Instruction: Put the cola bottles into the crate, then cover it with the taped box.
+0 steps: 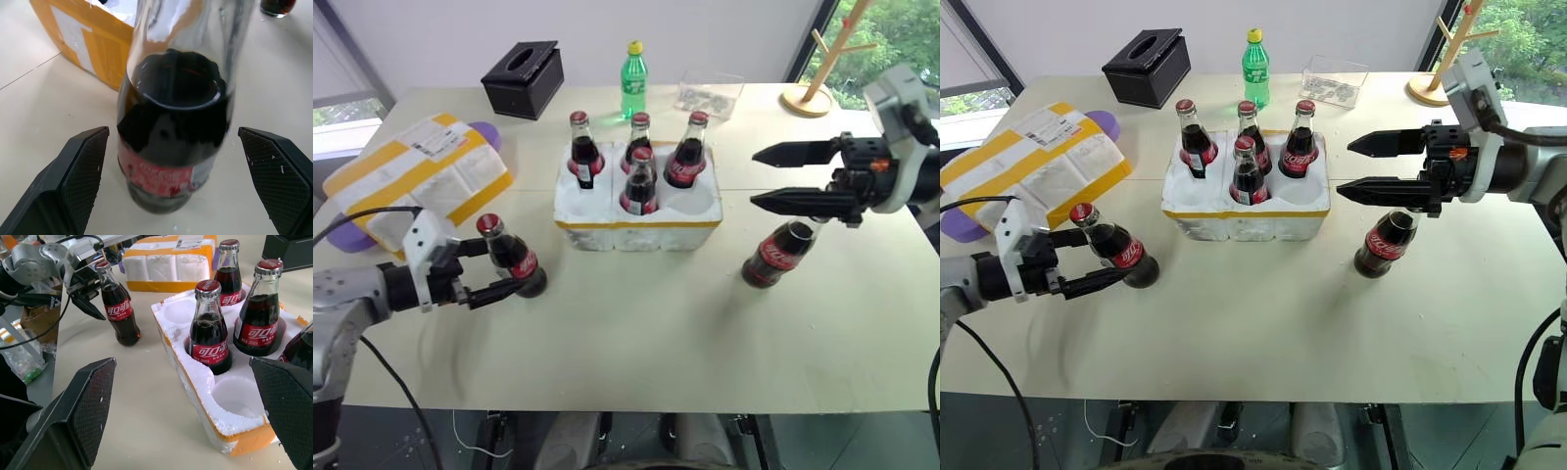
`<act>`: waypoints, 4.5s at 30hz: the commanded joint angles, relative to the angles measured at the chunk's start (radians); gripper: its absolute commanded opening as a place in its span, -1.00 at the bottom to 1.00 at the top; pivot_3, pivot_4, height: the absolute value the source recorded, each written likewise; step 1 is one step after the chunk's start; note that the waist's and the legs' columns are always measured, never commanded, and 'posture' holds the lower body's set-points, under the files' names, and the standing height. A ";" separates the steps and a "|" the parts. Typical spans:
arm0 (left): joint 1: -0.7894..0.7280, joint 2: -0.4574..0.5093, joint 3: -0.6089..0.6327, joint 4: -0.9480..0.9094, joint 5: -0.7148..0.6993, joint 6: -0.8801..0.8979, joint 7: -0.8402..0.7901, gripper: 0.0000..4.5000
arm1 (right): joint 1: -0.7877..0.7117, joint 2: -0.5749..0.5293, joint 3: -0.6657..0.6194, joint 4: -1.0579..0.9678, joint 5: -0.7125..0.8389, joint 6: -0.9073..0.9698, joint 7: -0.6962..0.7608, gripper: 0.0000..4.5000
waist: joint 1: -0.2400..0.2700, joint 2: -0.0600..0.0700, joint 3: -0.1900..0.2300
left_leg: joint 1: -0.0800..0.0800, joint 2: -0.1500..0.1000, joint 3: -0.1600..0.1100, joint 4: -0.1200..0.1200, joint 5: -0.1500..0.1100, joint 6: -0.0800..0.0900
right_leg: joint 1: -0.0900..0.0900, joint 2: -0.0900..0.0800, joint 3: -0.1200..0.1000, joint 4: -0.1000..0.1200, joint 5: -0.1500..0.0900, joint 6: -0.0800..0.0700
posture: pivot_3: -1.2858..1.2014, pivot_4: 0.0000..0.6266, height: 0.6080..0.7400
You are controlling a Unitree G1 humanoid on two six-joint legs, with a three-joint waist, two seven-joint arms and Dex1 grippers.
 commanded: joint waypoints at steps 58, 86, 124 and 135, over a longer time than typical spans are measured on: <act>-0.963 -0.189 -0.492 0.836 0.301 -0.268 -0.322 0.89 | 0.064 0.043 -0.139 -0.078 0.081 0.045 -0.243 1.00 | -0.007 -0.003 0.002 | -0.006 -0.001 0.001 0.002 0.005 -0.004 | -0.004 0.001 -0.001 -0.002 0.004 0.004 | 0.03 -0.52 0.99; -0.519 0.100 -0.078 0.031 -0.280 0.359 -0.224 0.98 | 0.746 0.078 -1.009 -0.329 0.102 0.162 -0.295 1.00 | 0.021 -0.001 0.000 | 0.009 0.001 0.001 0.000 0.001 0.003 | 0.014 0.001 0.000 -0.007 0.005 0.004 | 0.03 -0.52 0.99; -0.423 0.030 -0.212 -0.085 -0.284 0.249 -0.055 0.98 | 0.809 0.506 -0.320 -0.251 -0.197 -0.385 -0.571 1.00 | 0.021 0.000 -0.001 | 0.011 0.001 0.001 -0.004 0.001 0.003 | 0.014 0.002 0.001 -0.010 0.004 0.004 | 0.03 -0.52 0.99; -0.422 0.029 -0.220 -0.093 -0.288 0.243 -0.066 1.00 | 0.709 0.427 -0.346 -0.285 -0.126 -0.356 -0.559 0.25 | 0.021 0.001 -0.001 | 0.011 0.001 0.001 -0.004 0.001 0.003 | 0.014 0.002 0.001 -0.010 0.004 0.004 | 0.03 -0.52 0.99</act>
